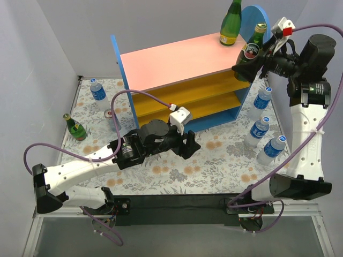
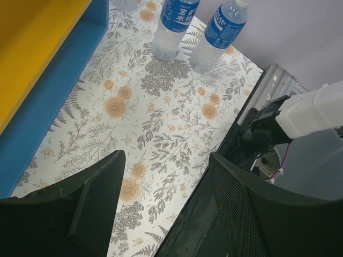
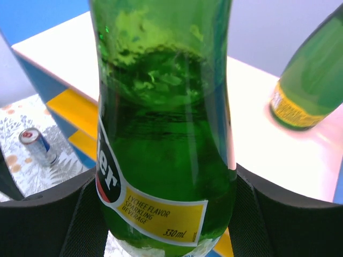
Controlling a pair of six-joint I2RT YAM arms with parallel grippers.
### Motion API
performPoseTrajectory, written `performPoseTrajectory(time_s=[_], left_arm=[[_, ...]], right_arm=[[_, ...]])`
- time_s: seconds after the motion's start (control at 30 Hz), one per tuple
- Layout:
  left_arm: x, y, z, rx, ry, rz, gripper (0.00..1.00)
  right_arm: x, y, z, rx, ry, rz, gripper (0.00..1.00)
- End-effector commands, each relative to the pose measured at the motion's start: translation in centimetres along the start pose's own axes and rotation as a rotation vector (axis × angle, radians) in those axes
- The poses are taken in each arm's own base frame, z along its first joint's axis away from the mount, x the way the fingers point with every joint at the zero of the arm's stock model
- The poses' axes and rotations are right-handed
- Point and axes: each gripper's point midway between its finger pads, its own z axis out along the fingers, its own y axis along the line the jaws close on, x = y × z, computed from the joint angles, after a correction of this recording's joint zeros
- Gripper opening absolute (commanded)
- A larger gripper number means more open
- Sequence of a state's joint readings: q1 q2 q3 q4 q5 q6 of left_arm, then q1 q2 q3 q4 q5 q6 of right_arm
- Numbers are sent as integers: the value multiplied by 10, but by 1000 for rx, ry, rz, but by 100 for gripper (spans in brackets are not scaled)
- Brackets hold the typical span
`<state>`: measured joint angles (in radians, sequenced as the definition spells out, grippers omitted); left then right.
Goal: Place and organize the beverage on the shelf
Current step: Place the drink on the shelf.
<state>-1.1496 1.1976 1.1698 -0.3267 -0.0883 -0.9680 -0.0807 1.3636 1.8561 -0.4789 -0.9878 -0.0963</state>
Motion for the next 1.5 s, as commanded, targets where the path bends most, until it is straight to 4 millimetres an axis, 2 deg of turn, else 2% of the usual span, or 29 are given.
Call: performPoseTrajectory(time_s=[0.0, 0.17, 0.23, 0.3, 0.33, 0.47, 0.63, 0.67, 0.7, 0.8, 0.97, 1.33, 1.47], left_arm=[[-7, -6, -6, 31, -33, 3, 63], [0, -4, -7, 29, -23, 5, 63], [5, -3, -6, 28, -15, 6, 63], [6, -3, -7, 32, -18, 4, 63], [9, -3, -7, 32, -12, 2, 63], [10, -1, -8, 30, -16, 1, 63], [13, 1, -5, 21, -8, 5, 63], [14, 1, -5, 20, -6, 5, 63], [14, 1, -5, 21, -8, 4, 63], [14, 2, -7, 19, -12, 0, 62], [16, 2, -9, 21, -13, -1, 63], [16, 1, -12, 31, -20, -5, 63], [16, 0, -12, 34, -19, -7, 63]], right_arm=[[-59, -3, 3, 23, -125, -135, 1], [-65, -32, 22, 61, -133, -129, 1], [-59, -49, 32, 92, -124, -119, 1], [-61, -55, 36, 104, -129, -124, 1], [-56, -66, 40, 124, -120, -117, 1], [-56, -79, 49, 162, -122, -125, 1], [-45, -103, 55, 249, -105, -112, 1], [-45, -105, 55, 260, -104, -115, 1], [-43, -99, 64, 251, -101, -113, 1], [-38, -100, 67, 262, -88, -119, 2], [-26, -105, 71, 277, -66, -99, 26], [-17, -118, 66, 362, -41, -95, 50], [-12, -120, 66, 372, -30, -84, 69]])
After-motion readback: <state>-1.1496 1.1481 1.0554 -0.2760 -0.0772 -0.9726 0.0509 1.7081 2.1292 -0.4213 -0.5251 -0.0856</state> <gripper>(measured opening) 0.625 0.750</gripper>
